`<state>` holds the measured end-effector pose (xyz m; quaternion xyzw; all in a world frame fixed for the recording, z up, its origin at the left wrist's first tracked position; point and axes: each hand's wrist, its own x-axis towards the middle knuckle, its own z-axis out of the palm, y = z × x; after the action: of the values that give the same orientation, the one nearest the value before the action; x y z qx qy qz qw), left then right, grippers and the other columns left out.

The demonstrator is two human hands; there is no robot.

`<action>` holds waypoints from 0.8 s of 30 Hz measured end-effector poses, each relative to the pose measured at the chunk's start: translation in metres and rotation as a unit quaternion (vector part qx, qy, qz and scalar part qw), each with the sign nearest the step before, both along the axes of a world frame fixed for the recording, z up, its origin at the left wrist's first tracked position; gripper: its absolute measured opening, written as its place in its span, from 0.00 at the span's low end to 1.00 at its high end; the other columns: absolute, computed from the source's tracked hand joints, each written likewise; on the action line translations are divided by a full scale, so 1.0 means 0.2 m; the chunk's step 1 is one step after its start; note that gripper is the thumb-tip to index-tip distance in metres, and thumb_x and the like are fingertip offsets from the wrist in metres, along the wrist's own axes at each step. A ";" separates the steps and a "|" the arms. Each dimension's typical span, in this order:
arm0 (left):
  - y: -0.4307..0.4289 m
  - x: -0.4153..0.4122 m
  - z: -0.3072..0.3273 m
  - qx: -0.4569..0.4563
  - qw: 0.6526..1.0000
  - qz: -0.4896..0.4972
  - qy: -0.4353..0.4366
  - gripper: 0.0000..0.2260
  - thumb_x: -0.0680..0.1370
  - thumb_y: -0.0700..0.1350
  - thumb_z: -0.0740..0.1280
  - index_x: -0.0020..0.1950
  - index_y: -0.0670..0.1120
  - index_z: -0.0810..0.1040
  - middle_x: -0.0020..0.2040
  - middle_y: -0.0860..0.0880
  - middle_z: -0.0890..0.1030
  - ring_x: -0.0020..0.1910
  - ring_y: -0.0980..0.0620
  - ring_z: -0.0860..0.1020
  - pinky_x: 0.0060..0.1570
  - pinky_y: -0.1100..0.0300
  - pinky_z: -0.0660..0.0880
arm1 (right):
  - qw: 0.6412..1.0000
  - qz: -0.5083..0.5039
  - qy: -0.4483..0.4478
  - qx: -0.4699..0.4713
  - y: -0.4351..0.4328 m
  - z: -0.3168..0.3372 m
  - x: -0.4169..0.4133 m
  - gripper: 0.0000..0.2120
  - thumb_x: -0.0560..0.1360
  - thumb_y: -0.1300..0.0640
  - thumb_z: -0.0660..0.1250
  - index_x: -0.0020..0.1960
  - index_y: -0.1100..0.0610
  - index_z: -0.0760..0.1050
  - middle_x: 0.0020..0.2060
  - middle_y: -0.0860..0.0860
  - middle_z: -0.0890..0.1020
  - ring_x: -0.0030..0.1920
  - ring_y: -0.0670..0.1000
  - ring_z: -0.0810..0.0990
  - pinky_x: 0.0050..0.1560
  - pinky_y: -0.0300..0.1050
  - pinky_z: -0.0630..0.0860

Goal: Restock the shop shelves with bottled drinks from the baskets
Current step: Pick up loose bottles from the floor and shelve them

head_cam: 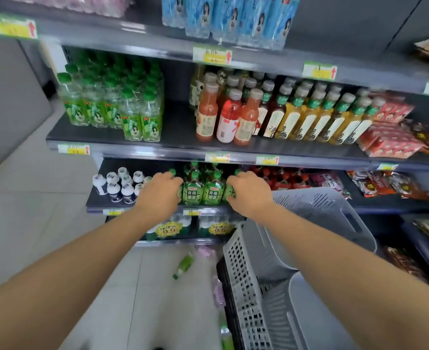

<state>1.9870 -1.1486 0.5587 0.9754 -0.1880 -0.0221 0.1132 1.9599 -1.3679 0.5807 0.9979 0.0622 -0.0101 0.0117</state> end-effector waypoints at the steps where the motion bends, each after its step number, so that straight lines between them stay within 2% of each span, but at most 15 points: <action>1: 0.00 -0.04 -0.06 -0.001 1.000 0.002 0.012 0.16 0.76 0.44 0.68 0.63 0.42 0.74 0.55 0.43 0.75 0.57 0.43 0.71 0.50 0.49 0.74 | 1.000 0.002 0.011 0.002 0.00 -0.06 -0.04 0.15 0.76 0.51 0.66 0.61 0.55 0.73 0.53 0.54 0.77 0.57 0.56 0.73 0.48 0.49 0.74; 6: -0.02 -0.20 -0.36 0.024 0.997 0.003 0.076 0.15 0.78 0.44 0.65 0.64 0.43 0.73 0.57 0.43 0.74 0.60 0.42 0.70 0.51 0.47 0.74 | 0.996 -0.002 0.084 -0.002 0.01 -0.37 -0.22 0.14 0.77 0.52 0.64 0.61 0.55 0.73 0.54 0.54 0.77 0.58 0.56 0.72 0.51 0.50 0.74; 10: -0.04 -0.28 -0.61 0.049 0.991 -0.007 0.124 0.15 0.78 0.44 0.65 0.64 0.44 0.73 0.58 0.44 0.73 0.61 0.43 0.70 0.53 0.48 0.75 | 0.989 -0.043 0.137 0.024 0.00 -0.64 -0.34 0.16 0.77 0.50 0.63 0.63 0.55 0.73 0.56 0.54 0.76 0.60 0.57 0.73 0.51 0.50 0.75; 14: -0.05 -0.35 -0.88 0.080 0.983 -0.035 0.163 0.18 0.78 0.43 0.64 0.69 0.44 0.70 0.64 0.44 0.72 0.65 0.44 0.68 0.57 0.50 0.73 | 0.979 -0.086 0.179 0.037 -0.02 -0.93 -0.45 0.16 0.75 0.54 0.65 0.62 0.52 0.73 0.53 0.54 0.77 0.58 0.57 0.74 0.49 0.50 0.74; 18: -0.05 -0.42 -1.16 0.084 0.978 -0.067 0.177 0.18 0.79 0.45 0.63 0.69 0.45 0.70 0.62 0.45 0.72 0.63 0.45 0.69 0.56 0.52 0.73 | 0.968 -0.125 0.209 0.060 -0.03 -1.24 -0.57 0.14 0.73 0.54 0.67 0.58 0.54 0.75 0.52 0.53 0.78 0.57 0.56 0.74 0.51 0.49 0.74; 24: -0.06 -0.59 -1.69 0.085 0.967 -0.071 0.228 0.16 0.80 0.46 0.62 0.67 0.44 0.71 0.60 0.45 0.73 0.62 0.46 0.69 0.55 0.52 0.74 | 0.951 -0.142 0.270 0.050 -0.03 -1.80 -0.77 0.15 0.75 0.51 0.65 0.59 0.55 0.75 0.52 0.55 0.79 0.56 0.57 0.76 0.52 0.49 0.77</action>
<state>1.8691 -1.1612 0.2198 0.9346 -0.2237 -0.2684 0.0676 1.8066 -1.3743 0.2207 0.9558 -0.0791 -0.2775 -0.0569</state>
